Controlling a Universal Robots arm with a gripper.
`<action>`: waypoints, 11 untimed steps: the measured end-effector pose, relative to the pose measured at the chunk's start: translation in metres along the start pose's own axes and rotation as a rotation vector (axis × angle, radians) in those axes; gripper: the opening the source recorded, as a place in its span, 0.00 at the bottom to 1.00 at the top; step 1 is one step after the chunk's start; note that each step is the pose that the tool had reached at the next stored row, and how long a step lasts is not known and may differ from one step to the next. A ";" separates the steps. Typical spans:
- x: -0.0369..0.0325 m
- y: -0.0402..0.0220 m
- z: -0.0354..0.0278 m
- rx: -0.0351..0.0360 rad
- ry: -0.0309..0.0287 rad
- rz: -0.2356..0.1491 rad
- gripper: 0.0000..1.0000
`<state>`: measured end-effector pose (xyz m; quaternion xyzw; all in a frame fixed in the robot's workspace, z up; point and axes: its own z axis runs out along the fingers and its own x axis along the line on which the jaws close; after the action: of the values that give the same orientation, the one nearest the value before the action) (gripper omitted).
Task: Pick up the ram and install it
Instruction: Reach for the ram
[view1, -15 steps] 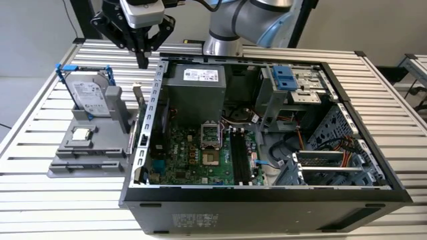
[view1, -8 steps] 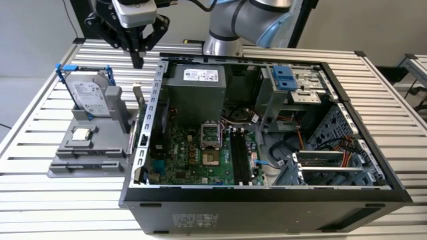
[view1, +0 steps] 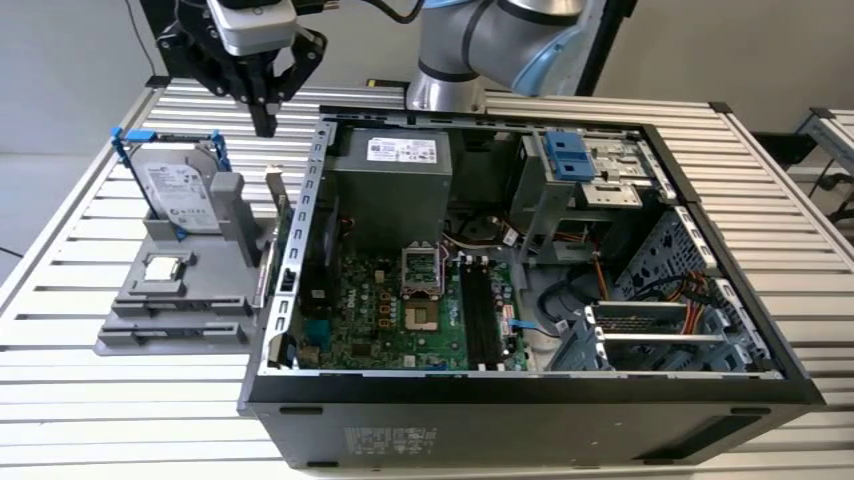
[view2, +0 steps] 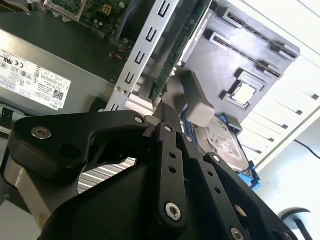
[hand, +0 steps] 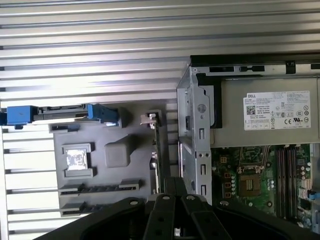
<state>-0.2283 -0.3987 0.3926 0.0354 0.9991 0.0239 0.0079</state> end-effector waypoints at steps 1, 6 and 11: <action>0.0011 -0.0001 0.0000 0.0000 0.0002 0.000 0.00; 0.0065 -0.0005 -0.0001 0.0001 0.0011 0.000 0.00; 0.0113 -0.0008 -0.0002 0.0002 0.0023 0.000 0.00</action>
<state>-0.2397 -0.3987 0.3926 0.0355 0.9991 0.0239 0.0067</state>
